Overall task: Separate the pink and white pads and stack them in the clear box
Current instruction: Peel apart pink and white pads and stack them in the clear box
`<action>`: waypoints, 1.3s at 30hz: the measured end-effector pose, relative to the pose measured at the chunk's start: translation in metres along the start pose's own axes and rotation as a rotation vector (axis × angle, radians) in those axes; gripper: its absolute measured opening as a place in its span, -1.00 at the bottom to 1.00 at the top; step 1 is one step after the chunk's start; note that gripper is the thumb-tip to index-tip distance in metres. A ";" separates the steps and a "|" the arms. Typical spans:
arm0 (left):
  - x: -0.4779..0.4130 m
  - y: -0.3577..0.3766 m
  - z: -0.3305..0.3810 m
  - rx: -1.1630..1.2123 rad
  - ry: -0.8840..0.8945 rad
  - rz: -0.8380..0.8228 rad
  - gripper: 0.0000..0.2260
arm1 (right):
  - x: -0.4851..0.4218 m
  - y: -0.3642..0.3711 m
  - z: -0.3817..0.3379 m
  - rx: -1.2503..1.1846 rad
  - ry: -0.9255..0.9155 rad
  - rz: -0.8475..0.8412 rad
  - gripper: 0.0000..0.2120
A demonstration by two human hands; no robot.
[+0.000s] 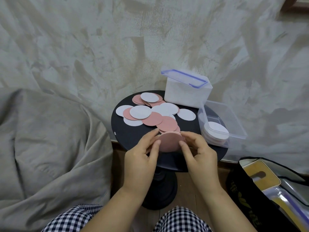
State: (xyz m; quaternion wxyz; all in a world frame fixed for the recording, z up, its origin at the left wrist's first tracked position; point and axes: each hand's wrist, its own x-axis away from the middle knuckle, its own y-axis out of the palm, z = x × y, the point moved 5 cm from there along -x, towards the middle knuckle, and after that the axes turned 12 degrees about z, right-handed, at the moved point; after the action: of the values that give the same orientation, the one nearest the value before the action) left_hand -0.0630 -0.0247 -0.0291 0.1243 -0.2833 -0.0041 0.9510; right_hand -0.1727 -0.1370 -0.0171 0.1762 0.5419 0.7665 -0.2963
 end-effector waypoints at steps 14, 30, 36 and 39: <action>0.001 -0.003 0.000 -0.007 0.071 0.089 -0.79 | 0.007 -0.003 -0.004 -0.014 -0.011 0.106 -0.63; 0.001 -0.006 0.003 -0.014 0.077 0.073 -0.82 | 0.006 -0.002 -0.002 -0.003 -0.073 0.172 -0.70; 0.002 -0.004 0.000 -0.015 0.062 0.058 -0.81 | 0.005 -0.003 -0.001 -0.002 -0.090 0.145 -0.70; 0.001 -0.003 -0.001 -0.022 0.051 0.050 -0.77 | 0.004 -0.004 0.001 -0.025 -0.049 0.123 -0.69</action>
State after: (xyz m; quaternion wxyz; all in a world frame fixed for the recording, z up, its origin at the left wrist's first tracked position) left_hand -0.0630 -0.0219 -0.0305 0.0974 -0.3087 -0.0045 0.9461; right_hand -0.1783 -0.1355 -0.0193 0.2193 0.5783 0.7309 -0.2885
